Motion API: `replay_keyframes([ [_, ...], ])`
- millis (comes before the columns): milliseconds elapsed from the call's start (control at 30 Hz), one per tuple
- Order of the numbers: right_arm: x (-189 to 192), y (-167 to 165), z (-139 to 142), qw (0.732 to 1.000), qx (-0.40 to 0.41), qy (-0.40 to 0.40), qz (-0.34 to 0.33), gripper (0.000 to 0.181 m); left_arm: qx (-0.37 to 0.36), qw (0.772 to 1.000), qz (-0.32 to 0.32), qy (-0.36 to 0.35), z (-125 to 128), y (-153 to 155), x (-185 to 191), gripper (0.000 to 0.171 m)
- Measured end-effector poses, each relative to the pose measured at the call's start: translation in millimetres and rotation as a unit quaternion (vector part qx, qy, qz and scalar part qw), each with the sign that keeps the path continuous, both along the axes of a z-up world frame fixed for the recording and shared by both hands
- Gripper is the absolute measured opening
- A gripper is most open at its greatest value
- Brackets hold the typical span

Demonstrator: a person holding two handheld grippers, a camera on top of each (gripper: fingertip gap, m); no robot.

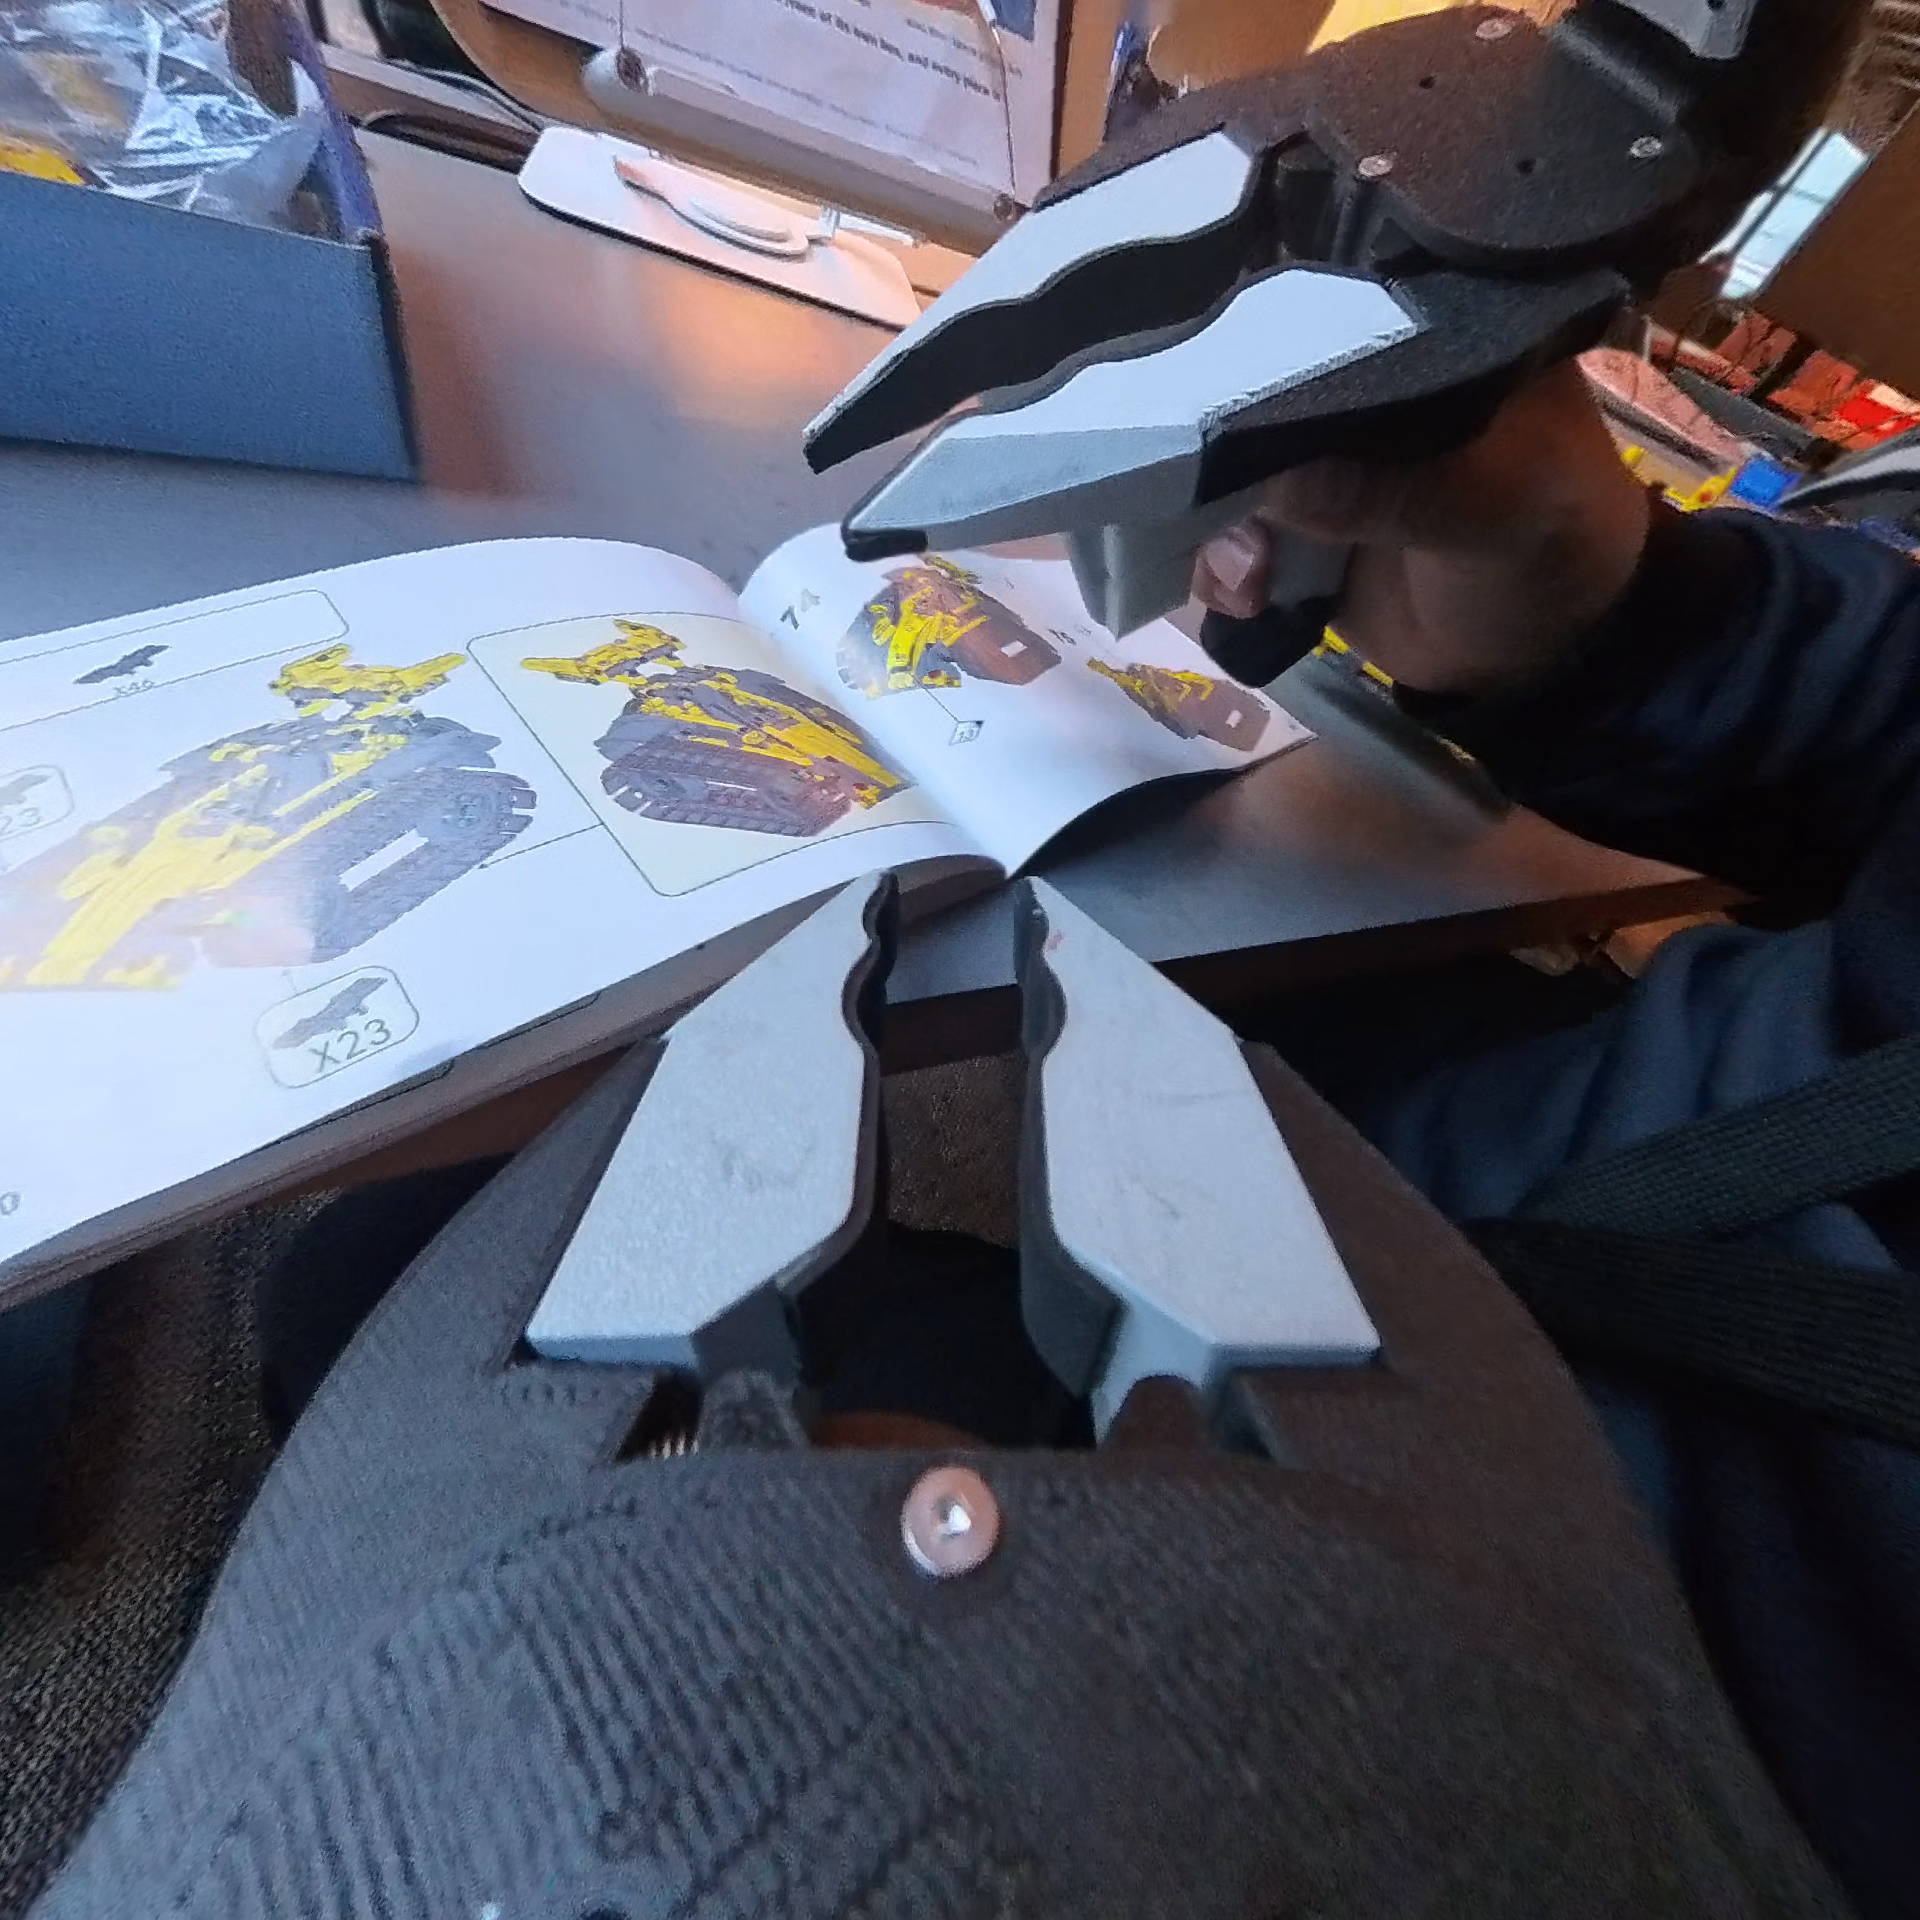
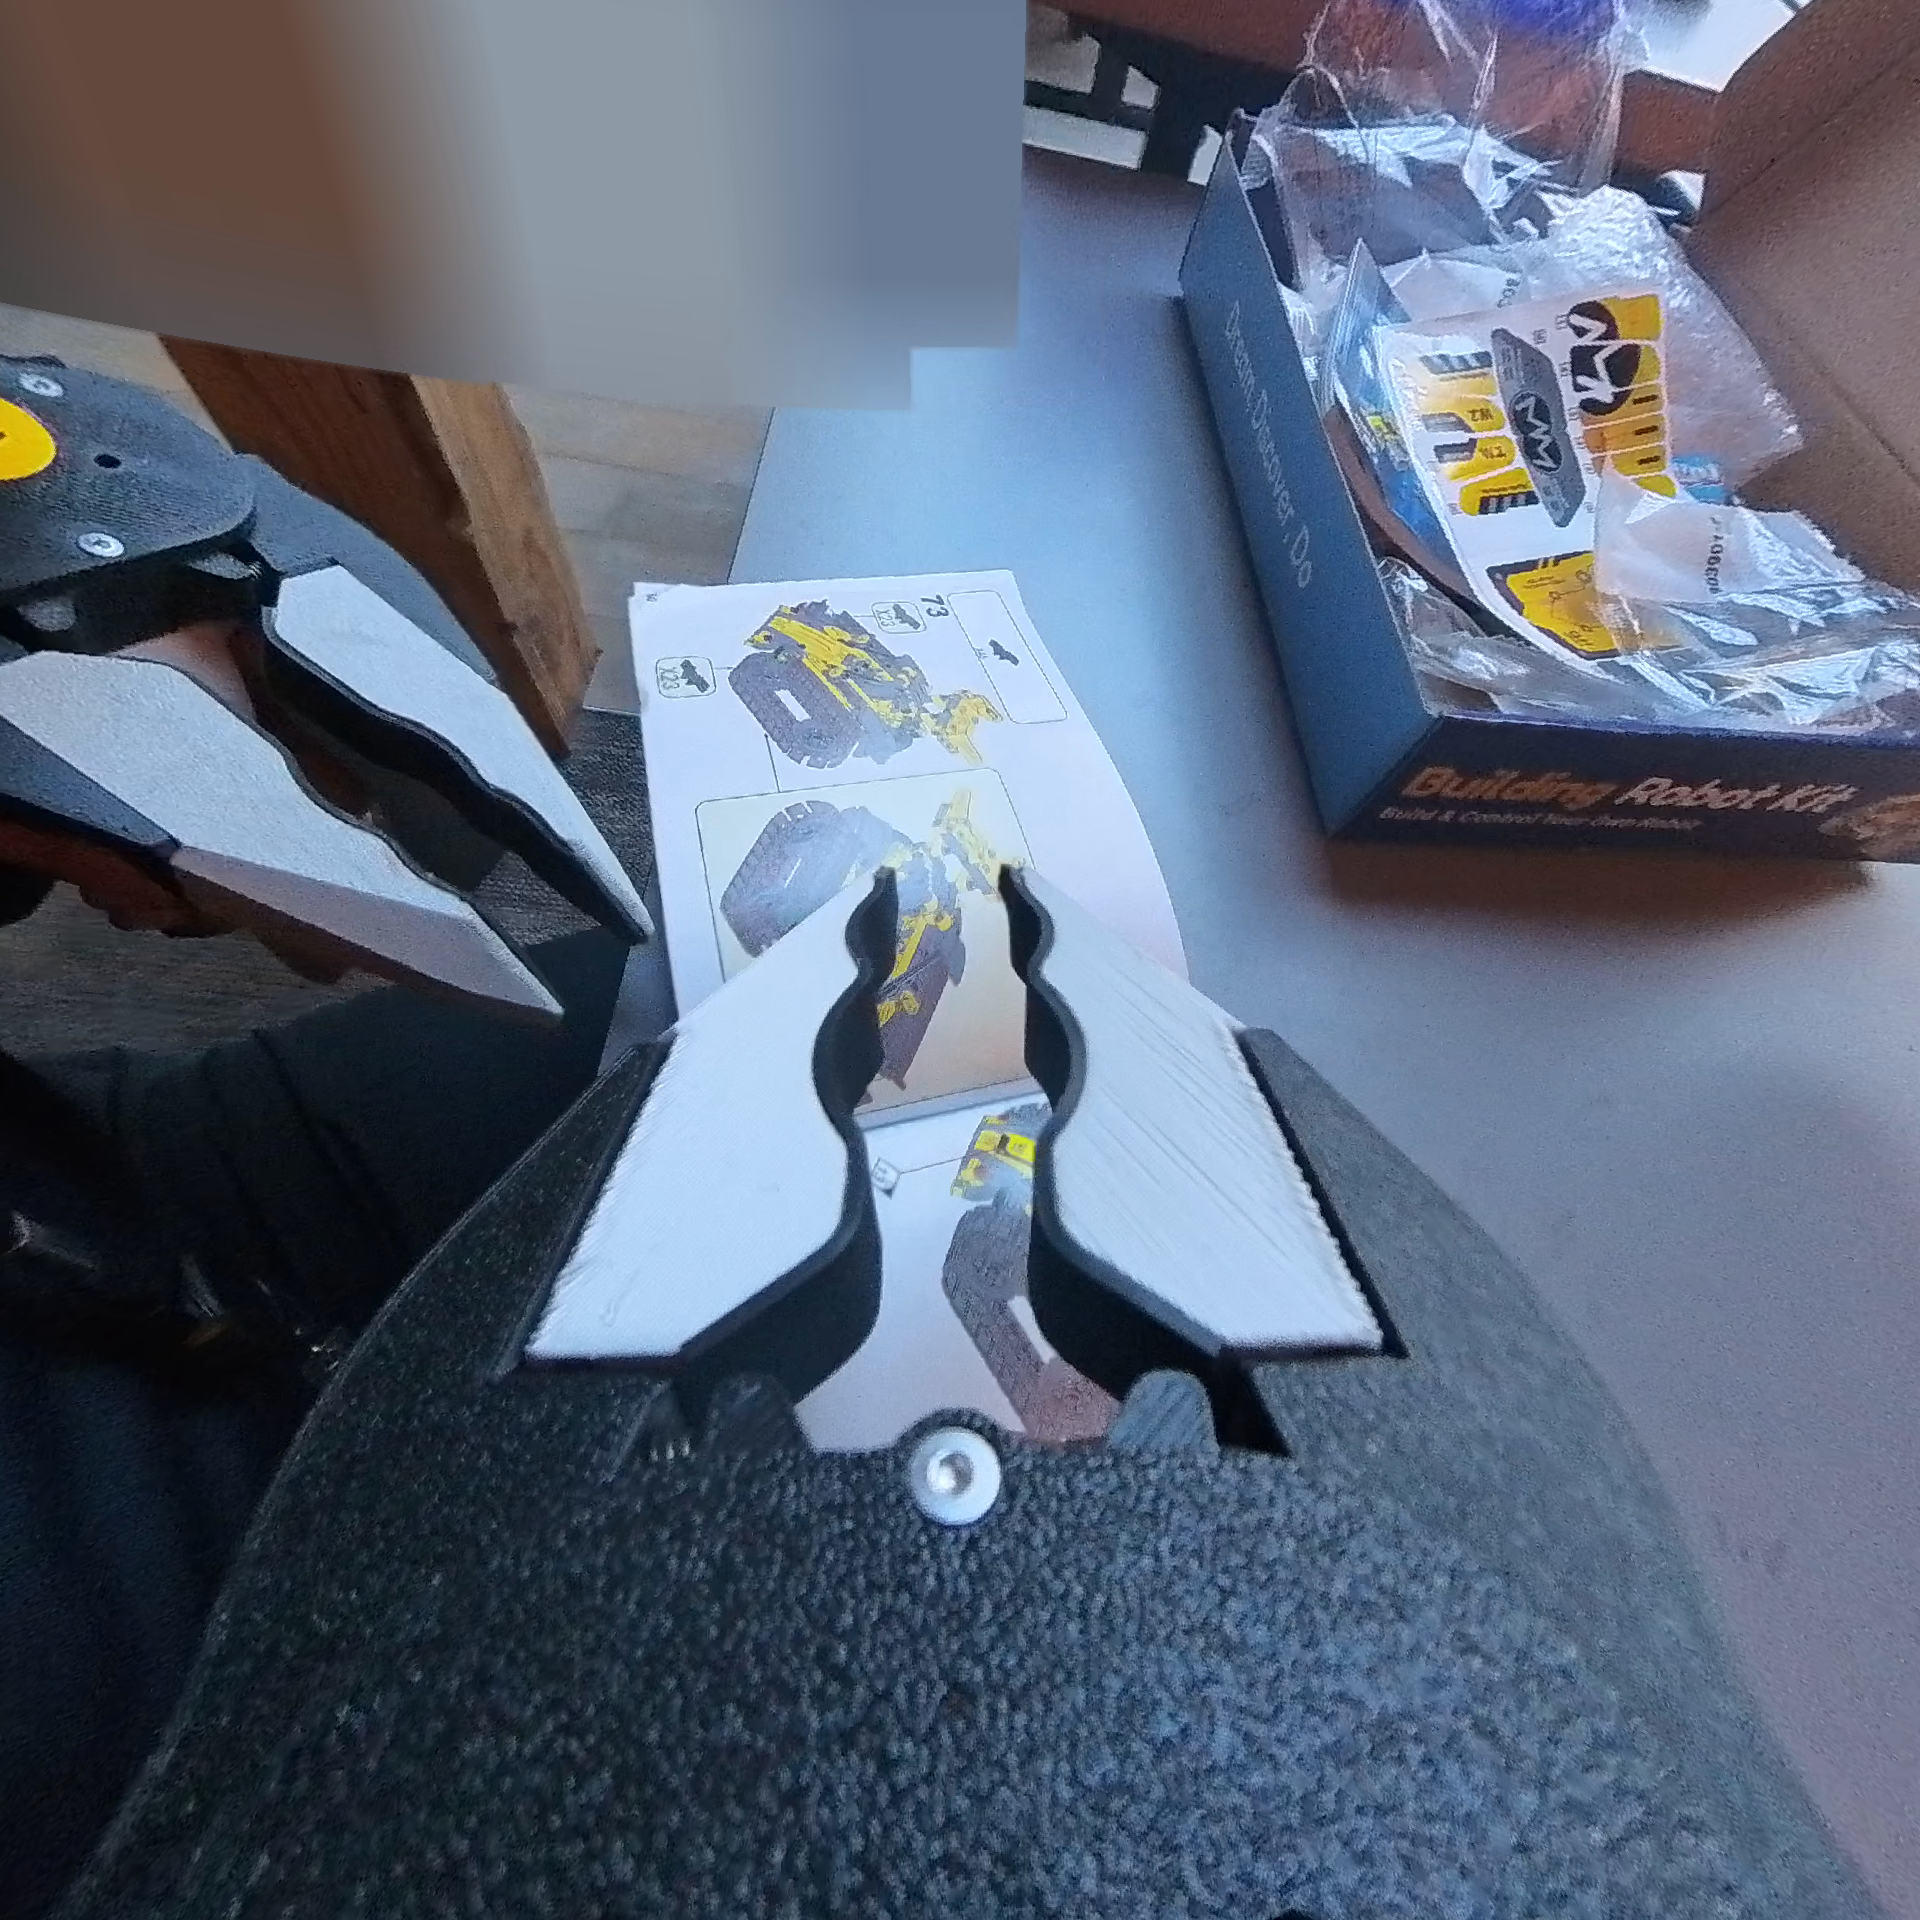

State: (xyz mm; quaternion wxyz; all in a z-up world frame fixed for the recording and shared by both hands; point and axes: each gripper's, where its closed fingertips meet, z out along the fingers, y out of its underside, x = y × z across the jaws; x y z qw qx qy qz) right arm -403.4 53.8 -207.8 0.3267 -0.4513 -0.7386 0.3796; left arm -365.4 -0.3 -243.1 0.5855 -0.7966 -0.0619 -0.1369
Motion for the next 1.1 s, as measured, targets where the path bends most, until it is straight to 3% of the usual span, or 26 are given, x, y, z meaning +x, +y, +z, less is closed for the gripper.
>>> replay_keyframes([
  [300,3.9,-2.1,-16.6,1.0,-0.006,-0.024,0.007,0.02,-0.008,1.0,0.012,-0.004,-5.0,-3.2,-2.1,0.019],
  [633,4.4,-19.5,-48.2,0.99,0.023,-0.137,0.038,0.019,0.011,0.999,0.031,-0.023,0.6,-4.8,-14.0,0.018],
  [733,5.1,-28.8,-63.2,0.982,0.037,-0.176,0.058,0.007,0.009,0.999,0.031,-0.011,-0.4,-5.9,-15.6,0.018],
  [867,6.2,-32.3,-63.9,0.981,-0.007,-0.181,0.066,0.0,0.028,0.999,0.017,0.0,4.1,-8.2,-13.1,0.017],
  [1100,4.6,-32.6,-64.2,0.98,-0.051,-0.184,0.057,0.0,0.032,0.998,0.012,-0.05,-0.7,-16.9,-23.1,0.015],
])
